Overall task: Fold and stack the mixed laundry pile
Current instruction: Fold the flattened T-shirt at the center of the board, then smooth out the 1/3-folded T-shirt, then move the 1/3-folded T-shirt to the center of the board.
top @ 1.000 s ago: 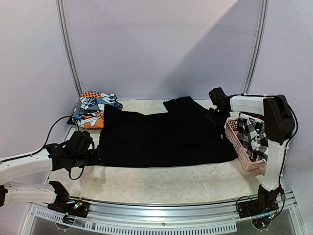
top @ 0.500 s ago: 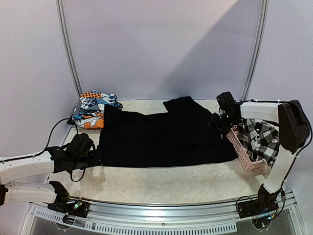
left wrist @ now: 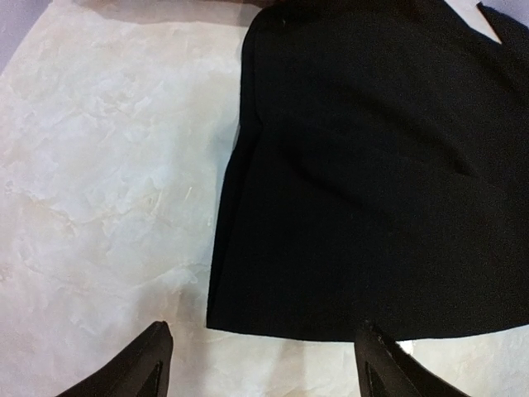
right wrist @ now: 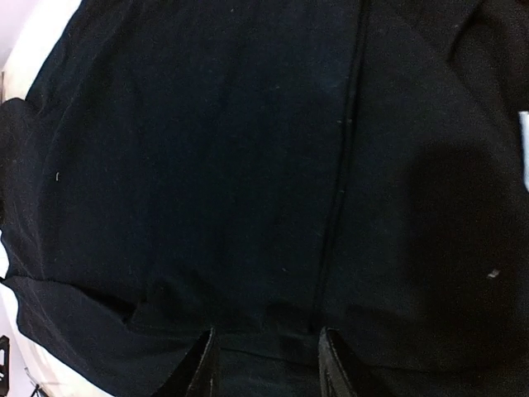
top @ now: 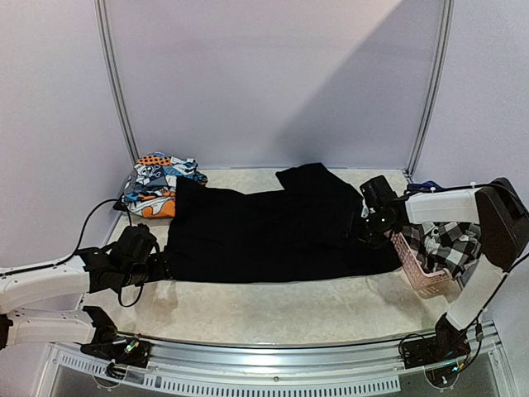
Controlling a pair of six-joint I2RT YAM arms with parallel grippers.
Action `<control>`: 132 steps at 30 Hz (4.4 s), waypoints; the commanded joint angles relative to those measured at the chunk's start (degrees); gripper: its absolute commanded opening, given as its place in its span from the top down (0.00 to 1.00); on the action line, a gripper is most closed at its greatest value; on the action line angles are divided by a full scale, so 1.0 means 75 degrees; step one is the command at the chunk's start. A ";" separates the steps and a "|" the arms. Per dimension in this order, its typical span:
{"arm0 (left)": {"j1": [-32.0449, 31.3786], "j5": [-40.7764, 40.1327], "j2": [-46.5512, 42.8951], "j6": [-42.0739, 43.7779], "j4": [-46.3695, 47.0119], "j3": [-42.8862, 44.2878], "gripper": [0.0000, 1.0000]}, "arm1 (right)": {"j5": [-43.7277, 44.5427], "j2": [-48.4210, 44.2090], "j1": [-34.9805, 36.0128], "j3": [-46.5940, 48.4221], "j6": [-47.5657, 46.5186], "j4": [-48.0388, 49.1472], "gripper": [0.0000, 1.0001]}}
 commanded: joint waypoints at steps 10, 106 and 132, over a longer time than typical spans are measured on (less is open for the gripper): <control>-0.0106 -0.0131 -0.0262 0.0242 -0.0257 0.0118 0.23 | 0.0331 0.0493 0.0220 -0.0187 0.0237 0.0178 0.63; -0.0130 -0.0158 0.2180 -0.0531 0.0493 0.0285 0.60 | 0.2302 -0.4166 0.0805 -0.2898 0.0376 -0.1447 0.23; -0.0026 -0.1397 -0.0331 -0.1257 -0.0955 -0.0261 1.00 | 0.3266 -0.2562 0.0752 -0.3476 0.1480 -0.0168 0.45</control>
